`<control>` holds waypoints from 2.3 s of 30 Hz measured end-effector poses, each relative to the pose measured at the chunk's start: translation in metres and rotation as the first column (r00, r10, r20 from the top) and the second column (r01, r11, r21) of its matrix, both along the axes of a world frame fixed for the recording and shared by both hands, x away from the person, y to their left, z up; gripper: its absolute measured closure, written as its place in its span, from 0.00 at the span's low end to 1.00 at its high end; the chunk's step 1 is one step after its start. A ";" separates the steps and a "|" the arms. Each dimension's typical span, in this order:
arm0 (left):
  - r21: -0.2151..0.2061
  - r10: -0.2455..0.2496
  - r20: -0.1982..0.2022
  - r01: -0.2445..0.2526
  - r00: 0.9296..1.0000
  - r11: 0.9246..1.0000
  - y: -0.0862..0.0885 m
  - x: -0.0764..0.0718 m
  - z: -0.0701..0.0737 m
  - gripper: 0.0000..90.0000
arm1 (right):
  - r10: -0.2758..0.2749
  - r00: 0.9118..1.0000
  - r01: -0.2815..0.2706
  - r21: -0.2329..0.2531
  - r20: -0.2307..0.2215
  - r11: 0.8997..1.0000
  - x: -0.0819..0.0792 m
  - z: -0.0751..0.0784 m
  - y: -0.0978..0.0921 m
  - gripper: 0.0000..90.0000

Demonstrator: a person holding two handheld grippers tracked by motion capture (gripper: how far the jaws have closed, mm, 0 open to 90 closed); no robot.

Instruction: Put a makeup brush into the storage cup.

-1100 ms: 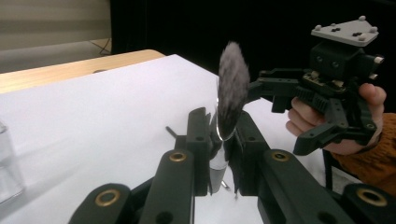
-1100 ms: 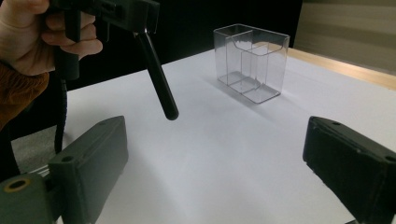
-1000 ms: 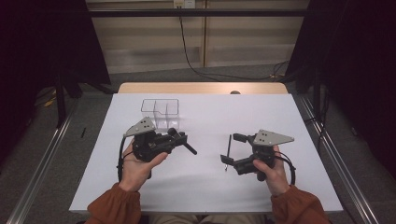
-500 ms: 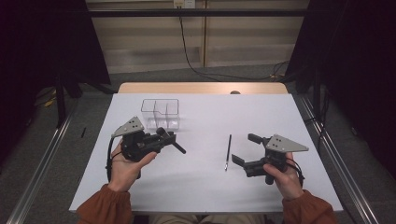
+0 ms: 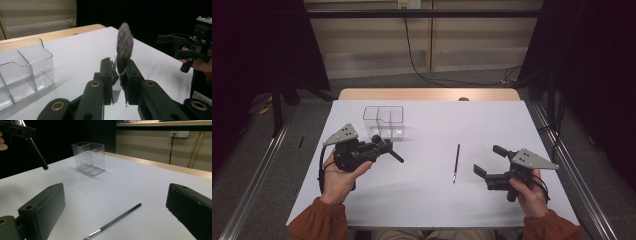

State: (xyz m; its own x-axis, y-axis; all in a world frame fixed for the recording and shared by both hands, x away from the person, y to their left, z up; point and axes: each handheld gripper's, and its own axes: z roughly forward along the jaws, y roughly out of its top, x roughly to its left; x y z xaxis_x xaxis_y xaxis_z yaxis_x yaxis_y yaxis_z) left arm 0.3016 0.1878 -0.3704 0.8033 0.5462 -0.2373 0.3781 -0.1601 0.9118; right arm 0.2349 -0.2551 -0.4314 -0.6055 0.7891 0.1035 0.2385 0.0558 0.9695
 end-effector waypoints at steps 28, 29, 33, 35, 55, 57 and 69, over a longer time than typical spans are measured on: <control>0.032 0.074 0.006 -0.074 0.997 0.997 0.038 0.016 0.016 0.89 | -0.074 0.997 0.074 -0.045 0.008 0.996 -0.025 -0.017 -0.033 0.00; 0.034 0.079 0.008 -0.079 0.997 0.996 0.039 0.017 0.017 0.89 | -0.072 0.997 0.072 -0.044 0.007 0.996 -0.026 -0.017 -0.032 0.00; 0.039 0.091 0.011 -0.091 0.996 0.995 0.041 0.022 0.022 0.89 | -0.066 0.998 0.066 -0.049 0.002 0.997 -0.025 -0.018 -0.031 0.00; 0.038 0.093 0.009 -0.094 0.996 0.995 0.042 0.025 0.023 0.89 | -0.064 0.998 0.064 -0.047 -0.001 0.997 -0.025 -0.018 -0.031 0.00; 0.027 0.136 0.040 -0.137 0.990 0.990 0.043 0.048 0.038 0.89 | -0.060 0.998 0.060 -0.030 -0.005 0.998 -0.025 -0.018 -0.030 0.00; 0.044 0.143 0.039 -0.145 0.989 0.989 0.042 0.051 0.036 0.89 | -0.061 0.998 0.061 -0.027 -0.006 0.998 -0.025 -0.018 -0.030 0.00; 0.065 0.190 0.058 -0.194 0.980 0.979 0.045 0.073 0.043 0.89 | -0.060 0.998 0.060 -0.023 -0.009 0.998 -0.025 -0.018 -0.030 0.00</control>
